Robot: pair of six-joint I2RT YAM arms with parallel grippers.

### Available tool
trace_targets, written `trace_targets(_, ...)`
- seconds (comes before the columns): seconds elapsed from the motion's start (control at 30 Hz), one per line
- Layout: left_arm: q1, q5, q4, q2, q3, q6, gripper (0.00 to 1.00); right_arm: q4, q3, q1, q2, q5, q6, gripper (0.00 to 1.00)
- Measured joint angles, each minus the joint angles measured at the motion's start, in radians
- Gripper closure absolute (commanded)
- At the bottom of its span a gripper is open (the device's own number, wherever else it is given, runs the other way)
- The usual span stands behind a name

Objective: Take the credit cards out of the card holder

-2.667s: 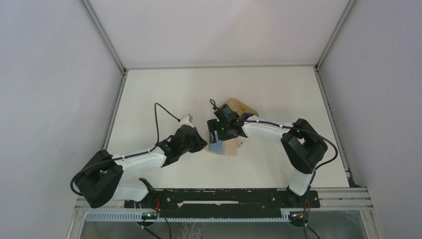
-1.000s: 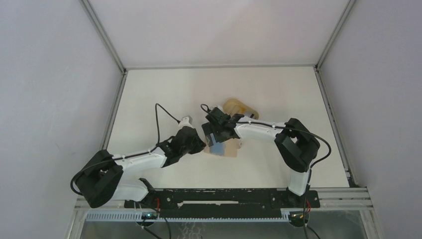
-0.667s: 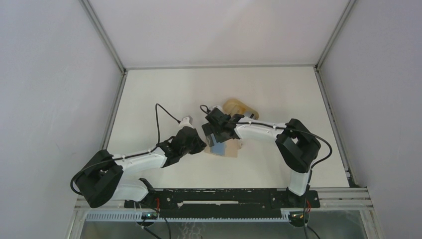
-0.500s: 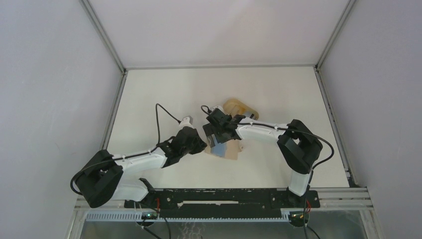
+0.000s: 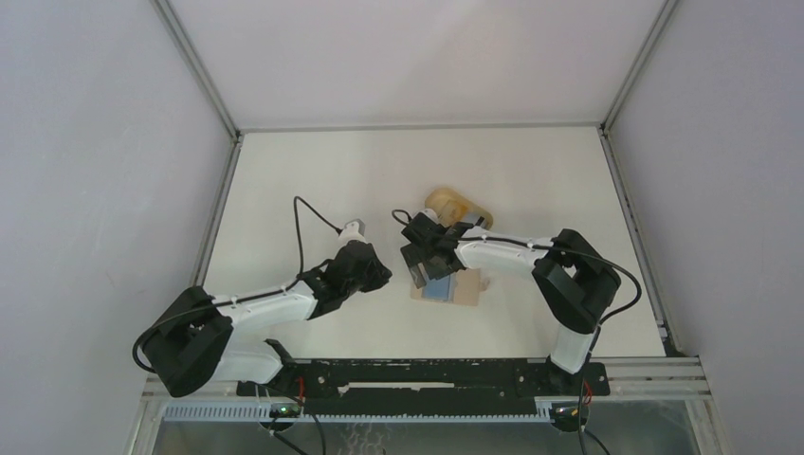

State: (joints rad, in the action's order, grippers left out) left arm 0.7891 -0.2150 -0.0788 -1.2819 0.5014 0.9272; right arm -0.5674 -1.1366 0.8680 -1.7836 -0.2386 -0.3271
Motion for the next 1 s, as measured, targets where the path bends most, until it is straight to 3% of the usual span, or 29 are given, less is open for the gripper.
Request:
trace_targets(0.17, 0.000, -0.002, 0.000, 0.000, 0.000, 0.000, 0.99, -0.022, 0.014, 0.000, 0.010, -0.011, 0.007, 0.00)
trace_targets(0.33, 0.000, 0.044, -0.030, -0.043, 0.000, 0.006, 0.66, 0.014, 0.036, -0.003, 0.016, 0.014, 0.004, 0.00)
trace_targets(0.5, 0.000, 0.158, -0.109, -0.154, 0.000, 0.038, 0.52, 0.101, 0.113, -0.026, 0.056, 0.066, -0.016, 0.01)
trace_targets(0.63, 0.000, 0.223, -0.183, -0.192, 0.000, 0.059, 0.48, 0.175, 0.172, -0.054, 0.090, 0.117, -0.027, 0.00)
trace_targets(0.8, 0.000, 0.296, -0.267, -0.239, 0.000, 0.077, 0.48, 0.313, 0.288, -0.113, 0.169, 0.210, -0.048, 0.13)
trace_targets(1.0, 0.000, 0.345, -0.333, -0.278, 0.000, 0.099, 0.48, 0.457, 0.390, -0.194, 0.225, 0.349, -0.077, 0.17)
